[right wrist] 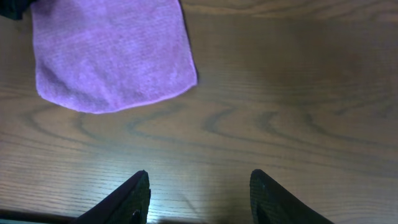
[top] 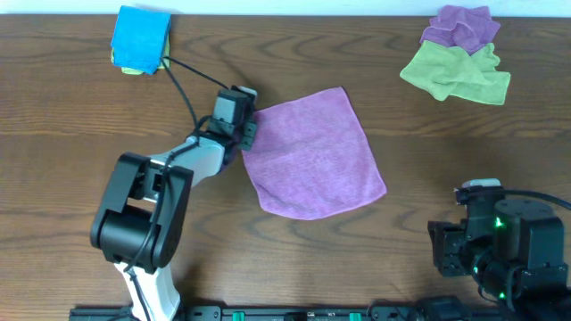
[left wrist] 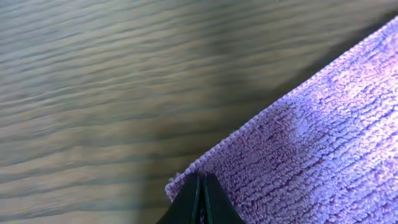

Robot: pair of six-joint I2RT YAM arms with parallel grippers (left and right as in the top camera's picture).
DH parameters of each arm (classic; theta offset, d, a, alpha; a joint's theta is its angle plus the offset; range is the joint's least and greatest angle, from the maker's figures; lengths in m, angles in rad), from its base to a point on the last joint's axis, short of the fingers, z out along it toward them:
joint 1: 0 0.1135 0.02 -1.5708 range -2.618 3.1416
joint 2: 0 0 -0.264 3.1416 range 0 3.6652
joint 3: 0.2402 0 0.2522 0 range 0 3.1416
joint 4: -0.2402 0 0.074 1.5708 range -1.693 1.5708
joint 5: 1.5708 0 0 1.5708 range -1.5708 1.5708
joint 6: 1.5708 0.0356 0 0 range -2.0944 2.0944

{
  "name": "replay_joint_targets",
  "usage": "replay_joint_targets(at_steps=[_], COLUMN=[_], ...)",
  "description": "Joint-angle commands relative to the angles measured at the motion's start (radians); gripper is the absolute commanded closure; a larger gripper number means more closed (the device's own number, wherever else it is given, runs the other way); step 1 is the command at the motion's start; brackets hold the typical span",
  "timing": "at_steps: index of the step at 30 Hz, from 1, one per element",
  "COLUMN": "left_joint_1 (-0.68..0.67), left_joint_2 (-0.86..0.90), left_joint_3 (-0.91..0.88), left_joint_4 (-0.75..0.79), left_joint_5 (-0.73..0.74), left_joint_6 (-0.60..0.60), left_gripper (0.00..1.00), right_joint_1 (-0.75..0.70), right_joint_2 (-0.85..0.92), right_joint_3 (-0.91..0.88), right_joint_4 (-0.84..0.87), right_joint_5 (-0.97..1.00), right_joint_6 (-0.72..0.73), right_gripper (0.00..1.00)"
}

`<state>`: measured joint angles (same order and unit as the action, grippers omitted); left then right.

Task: Fold the cloth
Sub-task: 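Drag the cloth corner left with the left gripper to flatten it, then move both grippers to the cloth's near left and right corners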

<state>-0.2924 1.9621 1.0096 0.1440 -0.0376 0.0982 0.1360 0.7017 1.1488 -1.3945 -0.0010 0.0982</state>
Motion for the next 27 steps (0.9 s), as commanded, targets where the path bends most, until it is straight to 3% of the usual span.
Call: replay_joint_targets(at_steps=[1,8,16,22,27], left_joint_1=[0.055,0.068,0.056,0.056,0.056], left_joint_2=[0.014,-0.012,-0.260,-0.509,-0.558], left_joint_3=[0.015,0.016,0.016,0.016,0.014], left_joint_4=[-0.010,-0.009,-0.002,-0.365,-0.715], left_joint_5=[-0.024,-0.017,-0.018,-0.005,0.196], left_joint_6=[0.010,-0.014,-0.103,-0.230,-0.335], left_gripper=[0.94,0.94,0.94,0.94,0.94], right_joint_1=[-0.006,-0.006,-0.006,-0.006,-0.006], right_joint_2=[-0.004,-0.004,-0.004,0.034,0.108], right_joint_3=[-0.001,-0.001,-0.001,-0.059,-0.172], right_joint_4=[-0.003,0.008,0.037,0.119,0.278], right_joint_5=[-0.003,-0.003,-0.003,-0.003,-0.116], right_joint_6=[0.010,0.010,-0.008,-0.071,-0.105], right_gripper=[0.48,0.48,0.47,0.44,0.46])
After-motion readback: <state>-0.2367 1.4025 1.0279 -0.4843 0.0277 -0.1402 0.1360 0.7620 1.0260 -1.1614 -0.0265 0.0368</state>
